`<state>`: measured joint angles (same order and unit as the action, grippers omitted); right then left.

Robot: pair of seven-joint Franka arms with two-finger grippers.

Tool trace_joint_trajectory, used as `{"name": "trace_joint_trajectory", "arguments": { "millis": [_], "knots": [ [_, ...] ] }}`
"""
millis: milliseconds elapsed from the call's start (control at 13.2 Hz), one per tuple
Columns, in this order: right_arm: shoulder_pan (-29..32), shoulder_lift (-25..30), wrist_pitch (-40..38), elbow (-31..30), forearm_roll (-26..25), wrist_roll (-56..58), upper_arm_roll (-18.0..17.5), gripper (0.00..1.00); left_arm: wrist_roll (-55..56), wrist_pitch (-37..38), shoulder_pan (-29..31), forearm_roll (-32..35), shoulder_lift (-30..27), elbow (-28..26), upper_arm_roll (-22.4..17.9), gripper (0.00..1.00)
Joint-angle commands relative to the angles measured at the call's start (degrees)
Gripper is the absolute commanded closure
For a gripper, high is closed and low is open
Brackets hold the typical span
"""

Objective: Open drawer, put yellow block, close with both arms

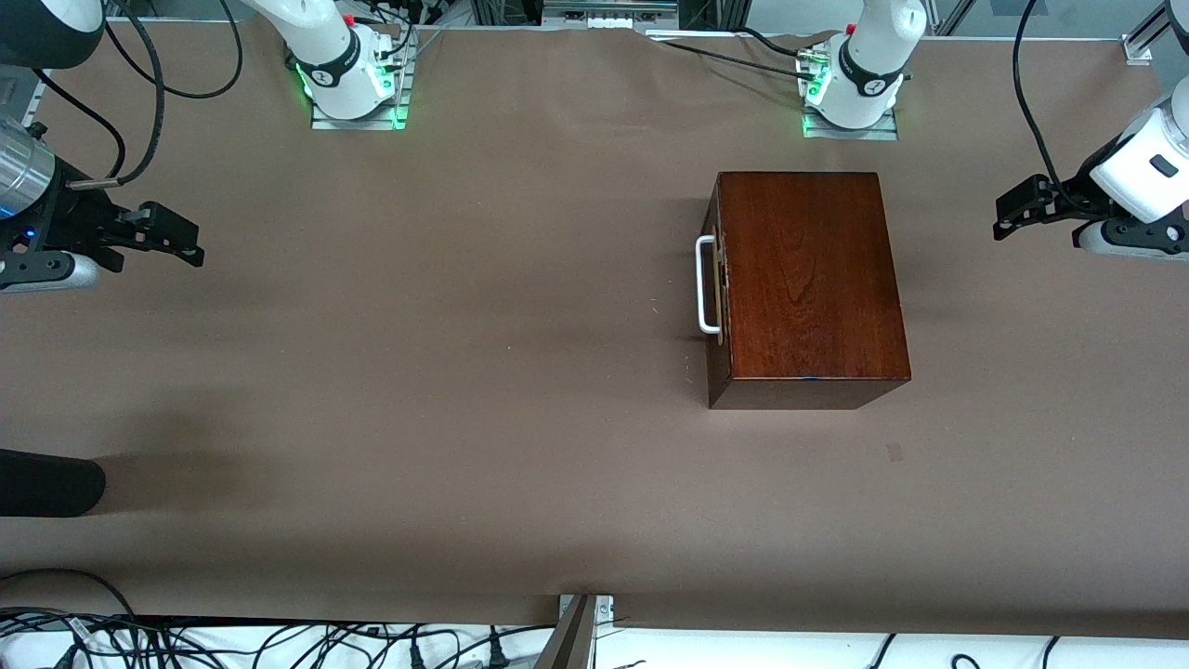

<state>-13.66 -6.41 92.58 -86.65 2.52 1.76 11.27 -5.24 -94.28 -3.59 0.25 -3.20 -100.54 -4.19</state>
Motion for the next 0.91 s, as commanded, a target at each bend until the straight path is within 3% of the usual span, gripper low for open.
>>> {"name": "trace_joint_trajectory", "arguments": {
  "millis": [0,831],
  "knots": [
    [-0.2,0.3,0.1,0.1,-1.0,-0.6,-0.1,0.0,-1.4,0.3,-0.5,1.1,0.9,1.3,-0.4,0.0],
    [-0.1,0.3,0.1,0.1,-1.1,-0.6,-0.1,0.0,-1.3,4.3,-1.0,1.1,4.9,7.5,0.1,0.0]
  ]
}}
